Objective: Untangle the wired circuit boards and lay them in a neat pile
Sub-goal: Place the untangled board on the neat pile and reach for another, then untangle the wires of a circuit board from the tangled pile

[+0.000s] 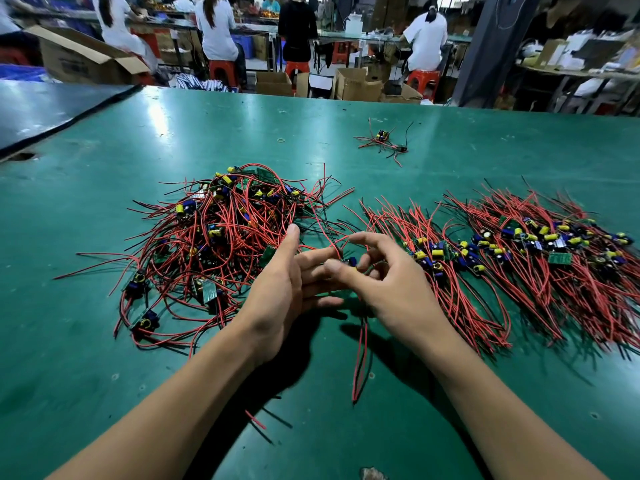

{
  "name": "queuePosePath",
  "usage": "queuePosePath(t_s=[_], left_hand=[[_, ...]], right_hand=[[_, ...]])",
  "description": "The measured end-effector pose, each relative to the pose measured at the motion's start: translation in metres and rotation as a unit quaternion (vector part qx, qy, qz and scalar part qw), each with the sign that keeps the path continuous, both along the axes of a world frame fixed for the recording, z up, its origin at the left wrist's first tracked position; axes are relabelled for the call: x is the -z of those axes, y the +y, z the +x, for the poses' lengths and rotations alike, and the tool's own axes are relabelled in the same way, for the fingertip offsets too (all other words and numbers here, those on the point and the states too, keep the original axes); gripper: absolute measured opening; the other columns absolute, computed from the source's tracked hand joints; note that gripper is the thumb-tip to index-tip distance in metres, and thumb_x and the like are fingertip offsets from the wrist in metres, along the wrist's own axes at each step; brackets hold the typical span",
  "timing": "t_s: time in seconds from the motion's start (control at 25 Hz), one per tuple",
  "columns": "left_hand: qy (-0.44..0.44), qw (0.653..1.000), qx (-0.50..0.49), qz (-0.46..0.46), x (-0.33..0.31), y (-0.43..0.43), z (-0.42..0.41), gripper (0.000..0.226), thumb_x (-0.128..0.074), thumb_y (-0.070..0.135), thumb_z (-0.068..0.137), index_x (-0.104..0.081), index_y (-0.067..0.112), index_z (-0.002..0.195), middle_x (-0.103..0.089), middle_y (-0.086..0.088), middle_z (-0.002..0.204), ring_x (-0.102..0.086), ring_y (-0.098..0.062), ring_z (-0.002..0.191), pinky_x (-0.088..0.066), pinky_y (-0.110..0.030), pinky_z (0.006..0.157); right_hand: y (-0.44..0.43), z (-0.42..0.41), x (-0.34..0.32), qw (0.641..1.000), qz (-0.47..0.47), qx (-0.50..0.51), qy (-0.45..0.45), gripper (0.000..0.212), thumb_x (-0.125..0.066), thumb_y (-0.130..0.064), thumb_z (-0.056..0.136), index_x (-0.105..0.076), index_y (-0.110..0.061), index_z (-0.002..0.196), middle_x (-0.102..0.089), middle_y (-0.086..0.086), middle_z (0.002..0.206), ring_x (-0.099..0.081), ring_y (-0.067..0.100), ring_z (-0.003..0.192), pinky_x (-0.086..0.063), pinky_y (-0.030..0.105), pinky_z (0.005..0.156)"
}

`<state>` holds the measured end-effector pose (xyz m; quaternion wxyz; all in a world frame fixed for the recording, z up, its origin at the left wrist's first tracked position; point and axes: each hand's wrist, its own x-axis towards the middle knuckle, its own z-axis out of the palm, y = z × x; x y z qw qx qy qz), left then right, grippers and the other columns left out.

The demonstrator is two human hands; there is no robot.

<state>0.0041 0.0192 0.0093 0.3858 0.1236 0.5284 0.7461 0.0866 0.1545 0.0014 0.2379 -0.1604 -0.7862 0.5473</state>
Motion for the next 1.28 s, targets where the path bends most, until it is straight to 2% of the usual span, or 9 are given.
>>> queuePosePath(t_s=[0.12, 0.2, 0.32, 0.4, 0.56, 0.8, 0.96, 1.12, 1.28], left_hand=[[0.016, 1.000, 0.008, -0.008, 0.001, 0.001, 0.003, 0.064, -0.029, 0.061, 0.095, -0.064, 0.012, 0.118, -0.072, -0.013, 0.111, -0.068, -0.019, 0.094, -0.055, -0.034, 0.080], [0.146, 0.988, -0.007, -0.045, 0.003, 0.001, 0.010, 0.041, -0.046, 0.044, 0.098, -0.068, 0.013, 0.111, -0.074, -0.011, 0.106, -0.069, -0.015, 0.087, -0.055, -0.032, 0.079], [0.520, 0.835, -0.060, -0.171, 0.015, -0.003, 0.017, 0.020, -0.065, 0.026, 0.091, -0.072, 0.016, 0.107, -0.073, 0.007, 0.092, -0.063, -0.001, 0.076, -0.048, -0.013, 0.078], [0.611, 0.766, -0.076, -0.184, 0.018, -0.004, 0.019, 0.017, -0.068, 0.023, 0.086, -0.072, 0.016, 0.101, -0.070, 0.008, 0.089, -0.057, -0.001, 0.077, -0.041, -0.010, 0.076], [0.574, 0.763, -0.178, -0.239, 0.018, -0.008, 0.007, 0.009, -0.069, 0.016, 0.083, -0.072, 0.019, 0.090, -0.060, 0.006, 0.084, -0.053, -0.010, 0.075, -0.047, -0.028, 0.075], [0.529, 0.759, -0.228, -0.304, 0.015, -0.018, -0.009, 0.025, -0.062, 0.005, 0.083, -0.065, 0.016, 0.105, -0.042, -0.001, 0.107, -0.051, 0.003, 0.077, -0.047, -0.030, 0.079], [0.543, 0.746, -0.214, -0.321, 0.013, -0.018, -0.014, 0.029, -0.061, 0.004, 0.085, -0.062, 0.016, 0.112, -0.053, -0.004, 0.103, -0.056, -0.026, 0.082, -0.051, -0.044, 0.080], [0.567, 0.737, -0.246, -0.274, 0.012, -0.018, -0.014, 0.029, -0.066, 0.005, 0.082, -0.060, 0.015, 0.109, -0.061, -0.002, 0.097, -0.054, -0.019, 0.076, -0.050, -0.038, 0.076], [0.558, 0.749, -0.297, -0.200, 0.008, -0.013, -0.005, 0.029, -0.072, 0.012, 0.082, -0.053, 0.021, 0.103, -0.065, 0.006, 0.087, -0.053, -0.001, 0.064, -0.047, -0.025, 0.067]], right_hand=[[-0.003, 0.000, 0.002, 0.995, 0.090, 0.035, 0.003, 0.031, -0.085, -0.030, 0.076, -0.063, -0.029, 0.098, -0.060, -0.008, 0.079, -0.052, 0.004, 0.063, -0.045, 0.016, 0.063], [0.001, -0.001, 0.001, 0.992, 0.107, 0.069, 0.017, 0.024, -0.083, -0.022, 0.079, -0.062, -0.026, 0.090, -0.065, -0.008, 0.077, -0.055, 0.002, 0.062, -0.047, 0.016, 0.066], [0.016, 0.000, -0.005, 0.979, 0.148, 0.138, 0.036, 0.020, -0.081, -0.023, 0.082, -0.063, -0.026, 0.091, -0.067, -0.006, 0.083, -0.056, 0.004, 0.064, -0.049, 0.019, 0.069], [0.030, 0.004, -0.007, 0.962, 0.188, 0.195, 0.027, 0.022, -0.080, -0.026, 0.083, -0.066, -0.023, 0.100, -0.064, -0.002, 0.092, -0.055, 0.011, 0.074, -0.050, 0.028, 0.079], [0.043, 0.011, -0.011, 0.930, 0.260, 0.258, -0.001, 0.032, -0.076, -0.034, 0.085, -0.067, -0.020, 0.113, -0.054, -0.002, 0.101, -0.054, 0.018, 0.090, -0.044, 0.034, 0.088], [0.015, 0.004, -0.004, 0.948, 0.305, 0.067, 0.062, 0.010, -0.073, -0.026, 0.089, -0.073, -0.020, 0.098, -0.065, -0.005, 0.090, -0.059, 0.005, 0.080, -0.048, 0.020, 0.079], [0.011, 0.003, 0.003, 0.930, 0.365, -0.038, -0.026, 0.016, -0.069, -0.034, 0.091, -0.077, -0.022, 0.100, -0.071, -0.007, 0.098, -0.062, 0.015, 0.098, -0.048, 0.040, 0.092], [0.015, 0.004, 0.004, 0.889, 0.444, -0.006, -0.112, 0.025, -0.062, -0.051, 0.093, -0.078, -0.031, 0.096, -0.069, -0.019, 0.108, -0.048, 0.013, 0.109, -0.022, 0.033, 0.088], [0.021, 0.006, 0.000, 0.889, 0.436, 0.057, -0.128, 0.026, -0.060, -0.051, 0.094, -0.078, -0.031, 0.093, -0.073, -0.017, 0.102, -0.044, 0.015, 0.101, -0.017, 0.034, 0.079]])
